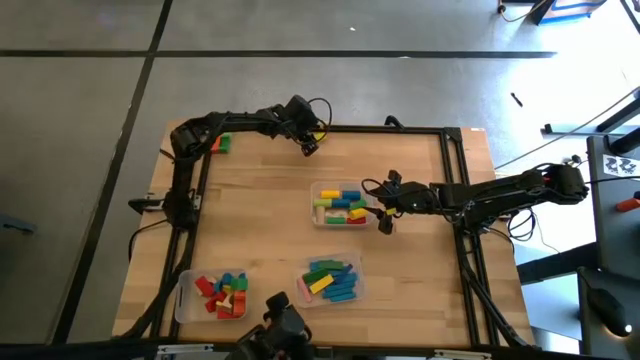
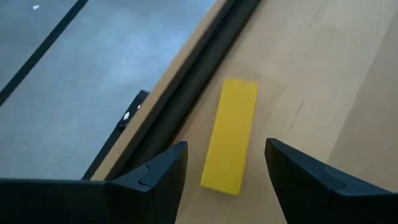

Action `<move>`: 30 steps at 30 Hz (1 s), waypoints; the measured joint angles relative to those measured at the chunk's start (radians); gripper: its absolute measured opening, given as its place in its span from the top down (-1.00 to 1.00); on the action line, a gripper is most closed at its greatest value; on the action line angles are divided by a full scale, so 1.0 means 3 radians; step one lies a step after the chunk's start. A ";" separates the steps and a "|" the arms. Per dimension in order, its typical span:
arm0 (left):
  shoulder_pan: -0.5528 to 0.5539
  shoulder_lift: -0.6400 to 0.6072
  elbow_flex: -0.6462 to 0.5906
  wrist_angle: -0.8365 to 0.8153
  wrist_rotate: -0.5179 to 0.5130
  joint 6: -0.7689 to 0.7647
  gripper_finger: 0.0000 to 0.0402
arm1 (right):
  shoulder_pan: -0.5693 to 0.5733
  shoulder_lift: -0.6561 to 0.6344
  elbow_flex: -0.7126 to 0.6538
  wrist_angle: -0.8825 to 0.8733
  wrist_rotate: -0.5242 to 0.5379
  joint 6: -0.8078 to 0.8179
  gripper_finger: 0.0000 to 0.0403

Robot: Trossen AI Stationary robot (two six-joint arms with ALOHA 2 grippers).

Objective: Sort blocks by size
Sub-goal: Put the yellow rectangular block into the bottom right transparent bin

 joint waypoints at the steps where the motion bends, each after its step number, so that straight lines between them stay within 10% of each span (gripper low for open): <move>1: 0.0000 0.0021 0.0000 -0.0008 -0.0002 0.0046 -0.05 | 0.0000 0.0001 0.0000 -0.0002 0.0000 -0.0001 -0.15; 20: 0.0080 0.0271 0.0024 -0.0117 0.0100 0.0503 -0.02 | 0.0001 0.0004 0.0001 0.0004 0.0086 -0.0015 -0.15; 30: 0.0061 0.0206 0.0017 -0.0277 0.0116 0.0508 0.48 | 0.0001 0.0004 0.0001 0.0004 0.0086 -0.0014 -0.15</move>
